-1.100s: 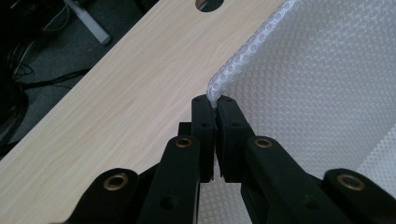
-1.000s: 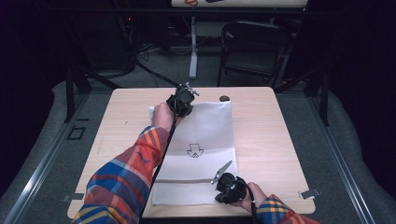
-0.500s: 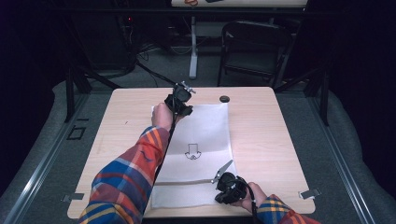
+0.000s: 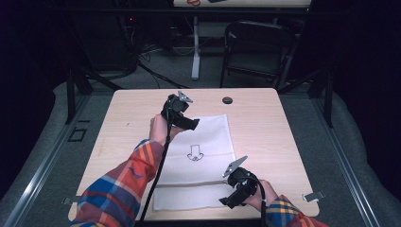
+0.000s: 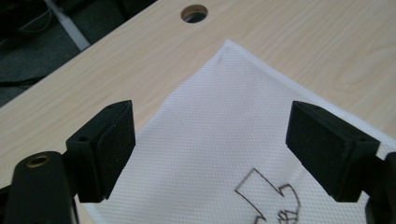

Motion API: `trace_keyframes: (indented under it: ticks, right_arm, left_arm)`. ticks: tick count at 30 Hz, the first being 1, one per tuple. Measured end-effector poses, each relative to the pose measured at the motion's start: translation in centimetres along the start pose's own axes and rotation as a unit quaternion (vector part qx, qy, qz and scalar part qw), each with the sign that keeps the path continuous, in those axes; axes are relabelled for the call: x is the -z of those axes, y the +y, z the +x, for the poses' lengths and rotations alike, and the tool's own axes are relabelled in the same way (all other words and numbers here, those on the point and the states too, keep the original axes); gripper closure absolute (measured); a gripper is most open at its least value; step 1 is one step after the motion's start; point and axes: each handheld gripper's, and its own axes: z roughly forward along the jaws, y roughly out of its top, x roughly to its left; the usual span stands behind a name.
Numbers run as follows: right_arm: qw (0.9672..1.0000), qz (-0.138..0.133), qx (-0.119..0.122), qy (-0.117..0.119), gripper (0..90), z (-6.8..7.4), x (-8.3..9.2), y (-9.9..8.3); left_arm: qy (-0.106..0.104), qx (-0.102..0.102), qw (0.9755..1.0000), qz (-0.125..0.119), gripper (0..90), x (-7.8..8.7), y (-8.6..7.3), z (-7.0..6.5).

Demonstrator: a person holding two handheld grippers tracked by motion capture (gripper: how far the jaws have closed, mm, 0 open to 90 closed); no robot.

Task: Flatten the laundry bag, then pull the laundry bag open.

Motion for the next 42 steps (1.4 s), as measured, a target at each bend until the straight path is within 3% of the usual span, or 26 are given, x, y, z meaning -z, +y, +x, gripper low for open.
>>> trace_keyframes:
  ticks: [5,10,15,23,26,28,34,40,42]
  right_arm:
    - [0.9999,-0.008,-0.008,-0.011,7.6,-0.8,0.8,-0.2]
    - [0.9996,-0.008,-0.016,-0.023,0.9,-1.2,1.0,-0.4]
    - [0.9989,-0.006,-0.029,-0.037,0.0,-1.6,1.3,-0.6]
    - [0.9978,-0.01,-0.045,-0.049,0.0,-2.5,1.7,-1.3]
    - [0.997,-0.012,-0.055,-0.053,1.1,-2.8,1.6,-1.4]
    - [0.997,-0.002,-0.052,-0.057,1.3,-3.0,1.6,-1.4]
    - [0.997,-0.004,-0.052,-0.058,2.8,-3.0,1.5,-1.4]
    - [0.9967,-0.004,-0.054,-0.061,14.7,-3.2,1.6,-1.3]
    - [0.9965,-0.004,-0.057,-0.062,17.5,-3.3,1.4,-1.2]
  left_arm:
    - [-0.029,0.003,0.9995,-0.009,13.1,1.2,-1.8,-1.7]
    - [-0.059,-0.009,0.9981,-0.018,11.2,2.2,-3.2,-4.3]
    - [-0.078,-0.03,0.9965,0.007,9.4,1.8,-4.8,-6.0]
    - [-0.096,-0.033,0.9941,0.036,8.0,1.0,-7.1,-7.0]
    - [-0.097,-0.036,0.9939,0.039,8.1,1.0,-7.3,-7.1]
    - [-0.099,-0.037,0.9936,0.039,8.1,0.9,-7.3,-7.2]
    - [-0.107,-0.038,0.9924,0.048,8.1,0.5,-7.6,-7.4]
    - [-0.118,-0.046,0.9907,0.049,9.0,-0.1,-7.8,-8.2]
    - [-0.12,-0.058,0.9898,0.05,10.1,-0.4,-7.9,-8.6]
